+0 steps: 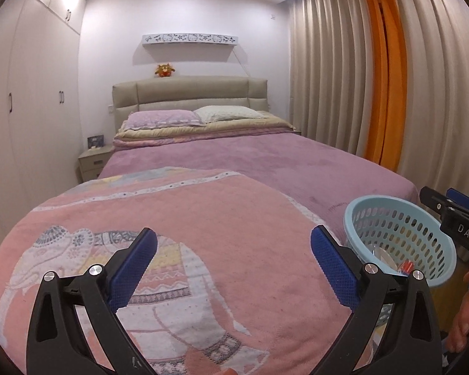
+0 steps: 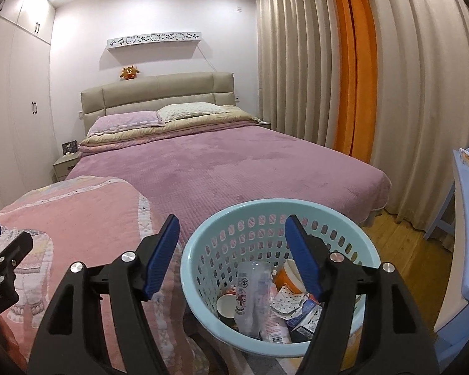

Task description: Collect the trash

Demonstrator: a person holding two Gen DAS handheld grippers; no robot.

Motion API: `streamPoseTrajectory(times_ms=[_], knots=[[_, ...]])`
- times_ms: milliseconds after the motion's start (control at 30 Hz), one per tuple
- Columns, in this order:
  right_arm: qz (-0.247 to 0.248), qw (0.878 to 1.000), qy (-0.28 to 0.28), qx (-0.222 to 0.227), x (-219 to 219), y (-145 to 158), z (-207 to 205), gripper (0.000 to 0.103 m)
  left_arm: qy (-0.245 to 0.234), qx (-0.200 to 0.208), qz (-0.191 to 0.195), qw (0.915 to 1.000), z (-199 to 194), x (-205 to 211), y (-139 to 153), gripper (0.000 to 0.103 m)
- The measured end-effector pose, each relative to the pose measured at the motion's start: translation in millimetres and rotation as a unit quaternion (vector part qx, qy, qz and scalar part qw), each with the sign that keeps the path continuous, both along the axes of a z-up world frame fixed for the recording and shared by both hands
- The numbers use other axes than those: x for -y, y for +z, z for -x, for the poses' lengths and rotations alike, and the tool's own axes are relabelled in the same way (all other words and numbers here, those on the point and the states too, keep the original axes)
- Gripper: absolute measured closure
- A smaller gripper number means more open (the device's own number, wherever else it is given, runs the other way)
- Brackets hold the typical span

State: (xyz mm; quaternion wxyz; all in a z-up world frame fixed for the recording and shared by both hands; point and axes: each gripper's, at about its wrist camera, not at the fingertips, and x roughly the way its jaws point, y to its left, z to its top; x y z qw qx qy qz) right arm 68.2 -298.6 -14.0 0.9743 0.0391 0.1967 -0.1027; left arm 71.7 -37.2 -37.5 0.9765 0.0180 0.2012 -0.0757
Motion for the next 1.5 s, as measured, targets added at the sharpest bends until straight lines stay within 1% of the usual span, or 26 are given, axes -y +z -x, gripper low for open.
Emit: streamPoseTrajectory(times_ms=[400,600,1500], knots=[[0.006,1.000,-0.001,-0.003,-5,2,6,0.035,0.004,-0.007,0.001,1.0000,0,1,-1,0.007],[0.009,1.000,-0.001,-0.002,-9,5,8,0.034,0.010,-0.018,0.008,0.9998,-4,-2,-1,0.007],[0.016,1.000,0.005,0.003,-9,7,11,0.033,0.010,-0.016,0.005,0.9998,-4,-1,-1,0.007]])
